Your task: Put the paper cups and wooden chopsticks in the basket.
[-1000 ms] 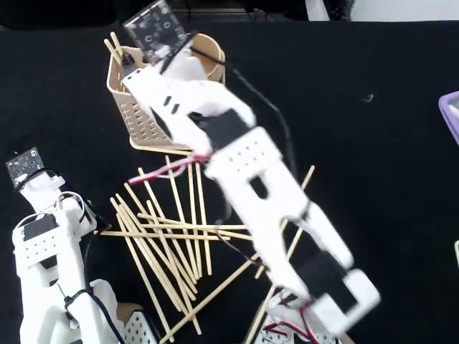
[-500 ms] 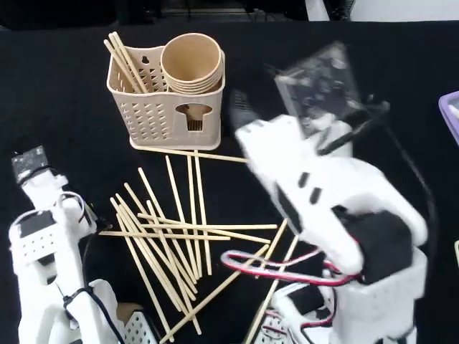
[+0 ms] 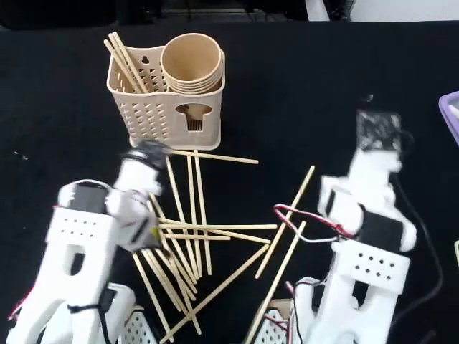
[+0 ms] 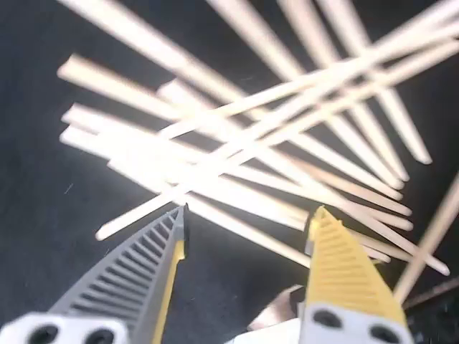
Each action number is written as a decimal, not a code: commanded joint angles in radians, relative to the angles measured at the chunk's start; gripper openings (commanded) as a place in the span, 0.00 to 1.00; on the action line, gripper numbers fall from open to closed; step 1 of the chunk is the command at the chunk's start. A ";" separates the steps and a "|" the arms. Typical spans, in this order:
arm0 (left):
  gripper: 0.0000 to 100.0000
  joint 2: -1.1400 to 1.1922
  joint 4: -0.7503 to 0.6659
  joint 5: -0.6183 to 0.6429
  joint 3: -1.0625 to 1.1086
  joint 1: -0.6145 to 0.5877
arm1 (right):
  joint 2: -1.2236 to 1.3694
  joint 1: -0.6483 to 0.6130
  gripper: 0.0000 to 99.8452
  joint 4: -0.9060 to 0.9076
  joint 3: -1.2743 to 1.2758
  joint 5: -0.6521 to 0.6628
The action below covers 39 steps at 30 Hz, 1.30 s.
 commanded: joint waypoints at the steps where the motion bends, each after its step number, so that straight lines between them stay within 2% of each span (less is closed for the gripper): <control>1: 0.29 0.000 0.009 -0.008 -0.061 0.289 | -0.047 0.146 0.18 -0.051 0.087 0.000; 3: 0.29 0.015 0.009 0.006 -0.061 0.398 | -0.056 0.213 0.18 -0.072 0.140 0.000; 5: 0.29 0.049 -0.028 0.080 -0.065 0.470 | -0.061 0.284 0.18 -0.092 0.180 0.000; 9: 0.29 0.161 -0.186 0.249 -0.077 0.493 | -0.054 0.470 0.18 -0.147 0.199 0.000; 12: 0.29 0.270 -0.281 0.298 -0.096 0.509 | -0.053 0.615 0.18 -0.199 0.188 0.000; 17: 0.29 0.442 -0.318 0.342 -0.151 0.627 | -0.051 0.766 0.18 -0.210 0.125 0.000; 21: 0.29 0.549 -0.319 0.569 -0.257 0.700 | -0.051 0.819 0.18 -0.210 0.084 -0.008; 24: 0.29 0.621 -0.354 0.686 -0.306 0.713 | -0.051 0.845 0.18 -0.210 0.070 -0.008; 31: 0.29 0.709 -0.542 0.801 -0.303 0.730 | -0.051 0.856 0.18 -0.210 0.071 -0.009; 39: 0.30 0.707 -0.586 0.810 -0.329 0.803 | -0.051 0.848 0.18 -0.210 0.074 -0.009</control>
